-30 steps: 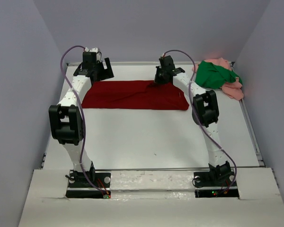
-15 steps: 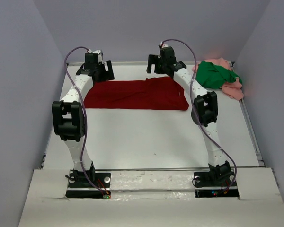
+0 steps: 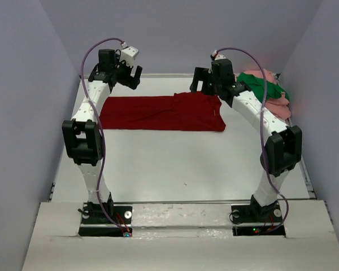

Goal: Fold and stack the t-shirts
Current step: Fold the other side of the tshirt into a rectangle

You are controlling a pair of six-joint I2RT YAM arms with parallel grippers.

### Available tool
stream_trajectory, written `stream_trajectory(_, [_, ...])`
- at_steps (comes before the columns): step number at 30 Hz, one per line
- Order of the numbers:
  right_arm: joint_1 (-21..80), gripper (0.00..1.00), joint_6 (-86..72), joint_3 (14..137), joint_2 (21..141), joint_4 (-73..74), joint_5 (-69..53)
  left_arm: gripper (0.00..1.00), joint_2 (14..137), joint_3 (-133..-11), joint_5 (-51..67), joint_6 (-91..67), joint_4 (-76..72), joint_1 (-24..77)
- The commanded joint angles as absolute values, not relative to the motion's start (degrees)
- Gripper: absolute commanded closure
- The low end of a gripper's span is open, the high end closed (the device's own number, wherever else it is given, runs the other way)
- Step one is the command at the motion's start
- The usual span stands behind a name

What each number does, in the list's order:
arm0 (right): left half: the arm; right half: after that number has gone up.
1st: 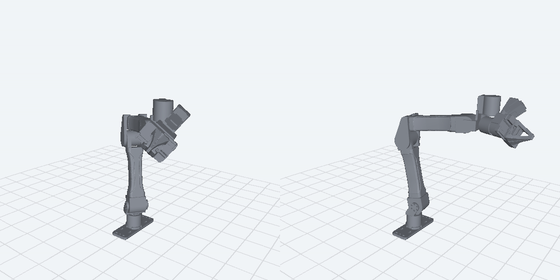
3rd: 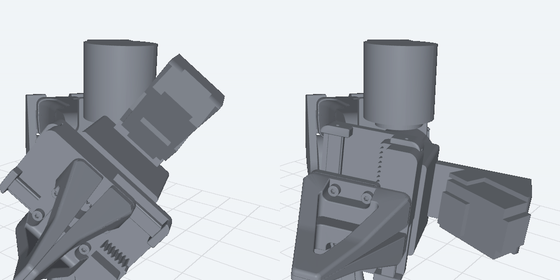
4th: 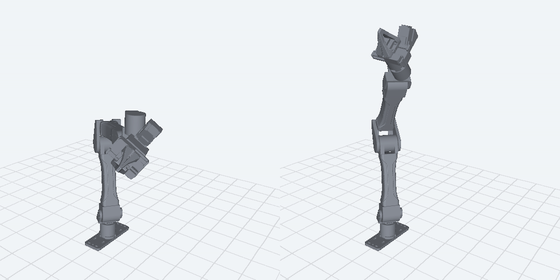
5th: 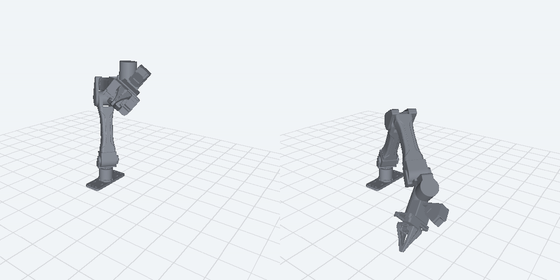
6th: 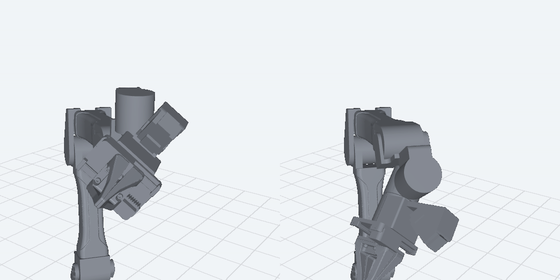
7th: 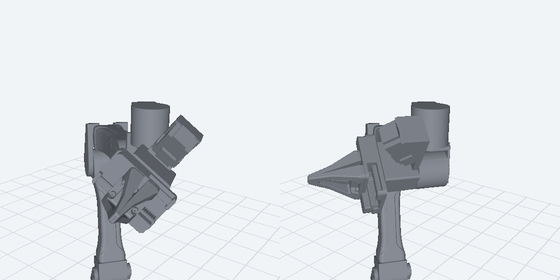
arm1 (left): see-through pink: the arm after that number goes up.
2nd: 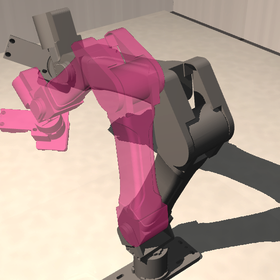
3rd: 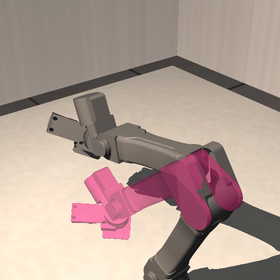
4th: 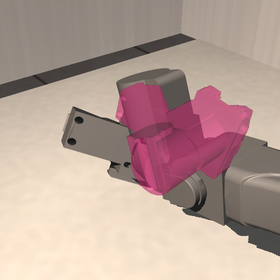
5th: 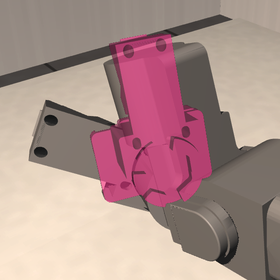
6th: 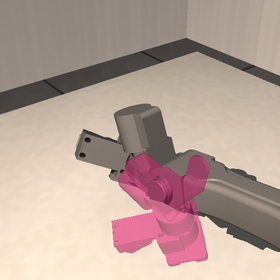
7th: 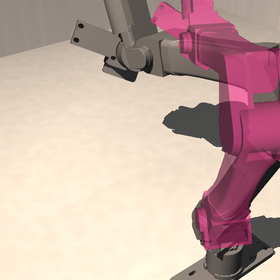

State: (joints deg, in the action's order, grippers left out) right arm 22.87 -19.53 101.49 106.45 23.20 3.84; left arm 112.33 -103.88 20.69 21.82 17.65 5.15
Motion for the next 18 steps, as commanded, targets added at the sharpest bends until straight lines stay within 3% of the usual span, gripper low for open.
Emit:
stream_trajectory(1, [22.68,0.0,-26.79,92.48,102.05,21.27,3.07,0.01,111.62,-110.56,27.86,30.15,19.07,4.83])
stream_trajectory(7, [22.68,0.02,-43.75,84.65,96.24,22.41,5.8,0.01,109.44,-109.61,22.17,33.04,18.63,5.36])
stream_trajectory(18, [24.34,0.02,-77.85,80.07,100.54,24.61,14.32,0.01,104.94,-87.46,25.48,44.56,11.78,4.57])
